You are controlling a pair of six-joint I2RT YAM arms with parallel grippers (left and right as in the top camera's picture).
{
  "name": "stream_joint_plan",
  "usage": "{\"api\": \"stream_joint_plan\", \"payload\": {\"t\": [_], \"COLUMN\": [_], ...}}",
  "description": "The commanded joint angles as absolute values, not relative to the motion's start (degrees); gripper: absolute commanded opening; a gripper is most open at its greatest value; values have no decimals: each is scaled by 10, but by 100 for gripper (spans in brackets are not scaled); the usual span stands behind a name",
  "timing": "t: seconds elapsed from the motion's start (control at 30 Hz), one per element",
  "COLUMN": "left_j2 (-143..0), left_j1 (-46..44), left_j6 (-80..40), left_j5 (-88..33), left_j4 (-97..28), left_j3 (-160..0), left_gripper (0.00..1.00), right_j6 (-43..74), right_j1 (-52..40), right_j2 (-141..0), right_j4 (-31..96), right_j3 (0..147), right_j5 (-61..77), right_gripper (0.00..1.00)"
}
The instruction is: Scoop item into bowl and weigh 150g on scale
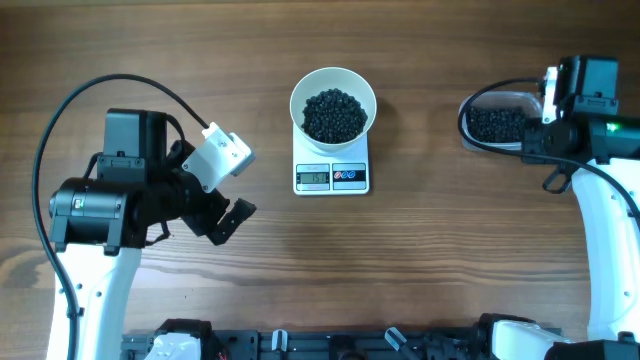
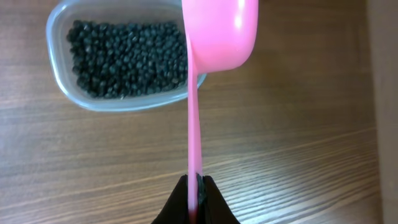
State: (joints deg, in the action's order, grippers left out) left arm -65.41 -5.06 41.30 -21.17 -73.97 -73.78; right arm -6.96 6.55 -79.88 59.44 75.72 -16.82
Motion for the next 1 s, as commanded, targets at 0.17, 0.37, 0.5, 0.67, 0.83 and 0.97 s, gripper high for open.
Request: {"api": "stream_joint_plan", "payload": {"t": [0.17,0.37,0.5,0.67,0.83,0.97], "left_j2": [-649,-649,-649,-649,-649,-649], "left_j1": [-46,-46,-46,-46,-46,-46], "left_j6": [411,411,411,411,411,411], "left_j5": [-225,-225,-225,-225,-225,-225], "left_j4": [-740,-740,-740,-740,-740,-740], "left_j3": [-741,-741,-741,-741,-741,-741], "left_gripper": [100,100,100,100,100,100], "right_j6": [-121,-102,-104,-113,-171,-227], "right_j1": [66,-8,-88,-175,-228,-246], "right_j2": [-804,-819,-841,-891,-931,-952], "right_j4": [511,390,365,354,346,346], "right_j3": [761,761,761,761,761,761], "right_j5": [174,340,268,164,40,-6], "right_gripper": [4,4,4,4,4,4]}}
